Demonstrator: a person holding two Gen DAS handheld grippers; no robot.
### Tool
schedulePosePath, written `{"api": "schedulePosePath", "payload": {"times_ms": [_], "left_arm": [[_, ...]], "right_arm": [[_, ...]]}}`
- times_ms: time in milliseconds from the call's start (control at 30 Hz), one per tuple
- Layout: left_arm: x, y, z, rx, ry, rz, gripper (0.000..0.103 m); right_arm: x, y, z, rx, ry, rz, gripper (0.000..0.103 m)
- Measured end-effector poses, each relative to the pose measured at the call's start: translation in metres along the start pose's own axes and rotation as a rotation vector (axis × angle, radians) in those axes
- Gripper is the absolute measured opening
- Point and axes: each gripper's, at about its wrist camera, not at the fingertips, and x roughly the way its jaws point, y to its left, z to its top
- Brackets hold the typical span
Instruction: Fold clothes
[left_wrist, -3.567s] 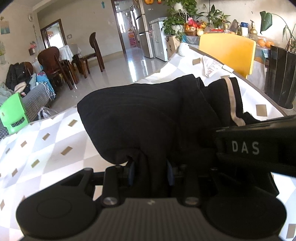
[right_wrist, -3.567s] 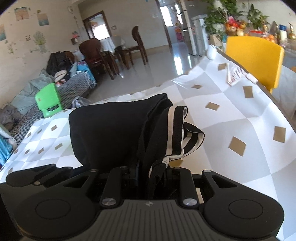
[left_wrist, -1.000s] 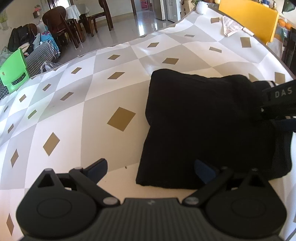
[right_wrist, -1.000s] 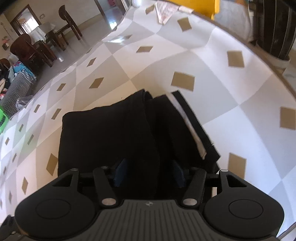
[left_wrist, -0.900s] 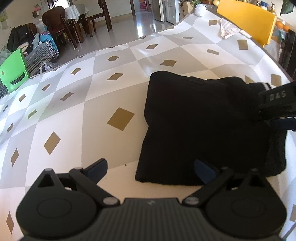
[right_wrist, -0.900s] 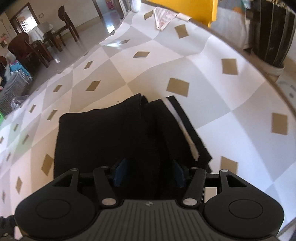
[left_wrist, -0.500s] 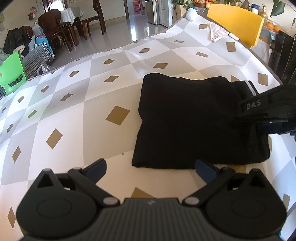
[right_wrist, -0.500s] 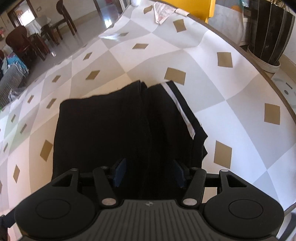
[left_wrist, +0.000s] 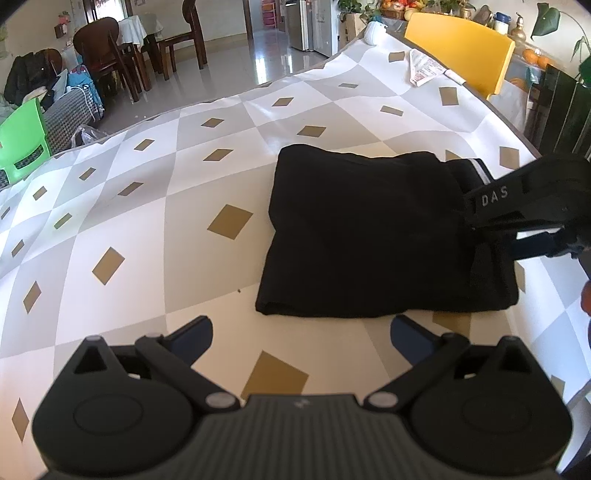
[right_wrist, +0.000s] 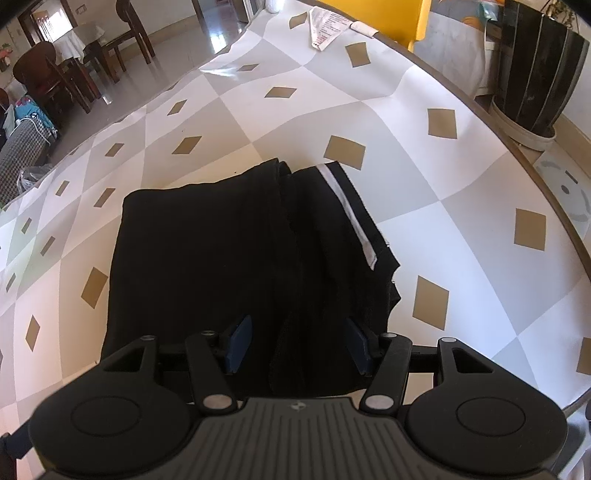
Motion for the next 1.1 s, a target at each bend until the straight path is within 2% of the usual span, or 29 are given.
{"api": "schedulePosePath", "payload": {"times_ms": [567, 1100], "left_arm": [[-0.025, 0.0, -0.022, -0.028, -0.012, -0.029, 0.103], [-0.032, 0.032, -0.035, -0.086, -0.003, -0.015, 0.103]], "right_arm": [[-0.017, -0.001, -0.011, 0.012, 0.001, 0.03, 0.055], [-0.02, 0.032, -0.02, -0.068, 0.025, 0.055, 0.055]]}}
